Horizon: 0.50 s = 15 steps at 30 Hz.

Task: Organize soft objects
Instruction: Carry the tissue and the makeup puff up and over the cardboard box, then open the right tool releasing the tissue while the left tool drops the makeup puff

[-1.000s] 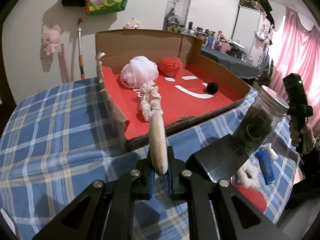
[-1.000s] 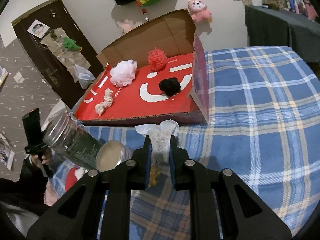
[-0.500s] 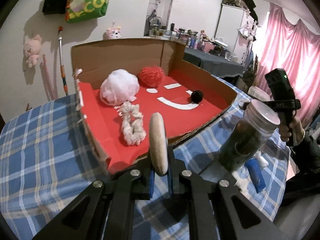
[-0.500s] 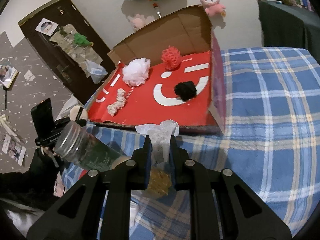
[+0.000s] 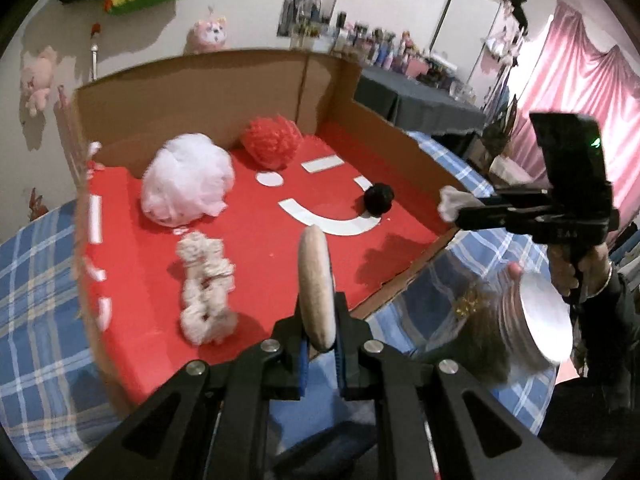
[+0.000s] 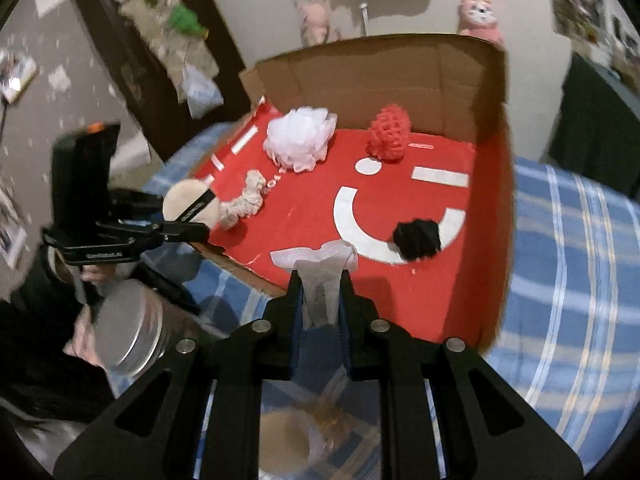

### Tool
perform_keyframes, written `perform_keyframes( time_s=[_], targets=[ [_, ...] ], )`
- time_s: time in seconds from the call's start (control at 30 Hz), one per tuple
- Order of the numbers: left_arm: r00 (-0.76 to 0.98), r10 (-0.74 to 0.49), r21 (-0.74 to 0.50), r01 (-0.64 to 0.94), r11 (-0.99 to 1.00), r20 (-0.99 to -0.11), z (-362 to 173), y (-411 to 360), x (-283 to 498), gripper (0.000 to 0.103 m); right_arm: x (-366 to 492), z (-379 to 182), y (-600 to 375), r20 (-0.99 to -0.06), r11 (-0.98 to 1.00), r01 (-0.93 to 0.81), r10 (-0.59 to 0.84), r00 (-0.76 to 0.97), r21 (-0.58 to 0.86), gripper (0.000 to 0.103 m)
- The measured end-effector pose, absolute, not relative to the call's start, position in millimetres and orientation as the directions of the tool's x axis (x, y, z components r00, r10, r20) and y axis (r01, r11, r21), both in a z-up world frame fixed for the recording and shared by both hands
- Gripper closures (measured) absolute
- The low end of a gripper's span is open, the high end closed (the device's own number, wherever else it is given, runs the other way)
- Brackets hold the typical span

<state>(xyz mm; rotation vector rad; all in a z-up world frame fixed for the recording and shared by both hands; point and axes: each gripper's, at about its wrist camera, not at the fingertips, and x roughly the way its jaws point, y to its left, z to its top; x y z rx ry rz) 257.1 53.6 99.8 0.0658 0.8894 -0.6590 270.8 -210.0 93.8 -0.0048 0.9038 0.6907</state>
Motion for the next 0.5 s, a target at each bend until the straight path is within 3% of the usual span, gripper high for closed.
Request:
perform_keyframes(
  time_s=[0.5],
  targets=[
    [0.301, -0.36, -0.146, 0.552, 0.821, -0.883, 80.8, -23.3, 318.5, 0.092, 329.5, 62.4, -143.4, -0.904, 0.762, -0.644, 0.322, 0.281, 0.071, 0.088]
  ],
)
